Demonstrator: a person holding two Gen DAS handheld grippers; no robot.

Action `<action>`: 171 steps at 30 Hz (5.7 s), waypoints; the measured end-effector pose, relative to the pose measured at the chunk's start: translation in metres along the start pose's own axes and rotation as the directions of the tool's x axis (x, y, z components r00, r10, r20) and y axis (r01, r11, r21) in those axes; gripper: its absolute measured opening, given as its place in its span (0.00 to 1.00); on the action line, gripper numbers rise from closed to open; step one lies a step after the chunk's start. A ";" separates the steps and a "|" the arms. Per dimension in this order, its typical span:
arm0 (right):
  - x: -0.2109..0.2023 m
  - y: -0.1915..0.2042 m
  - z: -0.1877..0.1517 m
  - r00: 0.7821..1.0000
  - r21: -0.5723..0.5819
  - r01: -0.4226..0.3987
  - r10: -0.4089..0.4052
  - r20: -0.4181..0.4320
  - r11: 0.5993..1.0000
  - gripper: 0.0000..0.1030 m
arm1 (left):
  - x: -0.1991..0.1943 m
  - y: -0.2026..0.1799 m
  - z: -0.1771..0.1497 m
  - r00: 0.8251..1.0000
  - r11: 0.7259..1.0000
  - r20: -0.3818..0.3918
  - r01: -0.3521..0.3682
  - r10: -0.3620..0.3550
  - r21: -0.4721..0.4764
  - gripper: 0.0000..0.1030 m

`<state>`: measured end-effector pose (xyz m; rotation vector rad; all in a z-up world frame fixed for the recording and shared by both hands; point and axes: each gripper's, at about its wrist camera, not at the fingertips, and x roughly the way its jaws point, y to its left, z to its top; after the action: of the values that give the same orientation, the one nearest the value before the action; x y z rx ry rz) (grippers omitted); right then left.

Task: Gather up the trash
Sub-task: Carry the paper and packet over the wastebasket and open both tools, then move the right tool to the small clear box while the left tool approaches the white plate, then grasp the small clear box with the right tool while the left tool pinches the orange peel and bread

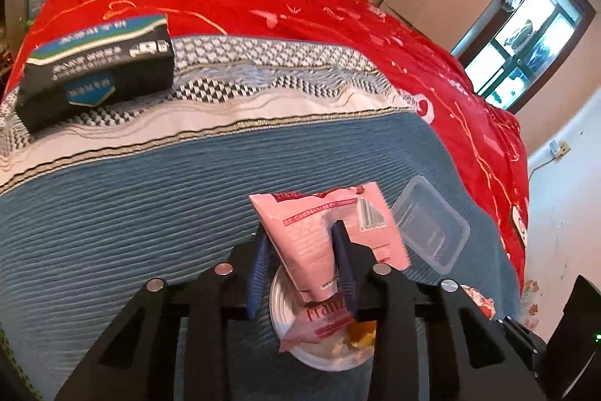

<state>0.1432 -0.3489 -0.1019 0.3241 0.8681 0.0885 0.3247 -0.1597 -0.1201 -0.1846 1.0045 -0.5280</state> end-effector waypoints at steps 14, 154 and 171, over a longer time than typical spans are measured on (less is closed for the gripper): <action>-0.028 0.052 -0.005 0.996 -0.074 -0.087 0.089 0.018 0.993 0.50 | -0.116 0.025 -0.026 0.985 0.999 0.172 0.023 -0.014 -0.049 0.25; 0.083 -0.019 0.090 0.992 -0.413 -0.009 -0.045 -0.121 0.910 0.71 | -0.073 -0.035 -0.067 0.983 0.940 0.048 -0.185 0.179 0.286 0.80; 0.106 -0.018 0.102 0.976 -0.308 -0.107 0.041 -0.213 0.945 0.67 | -0.068 -0.020 -0.068 0.987 0.953 0.032 -0.161 0.158 0.256 0.80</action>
<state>0.2882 -0.3685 -0.1244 0.0436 1.0281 0.3344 0.2320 -0.1367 -0.0971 0.1248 0.9208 -0.5033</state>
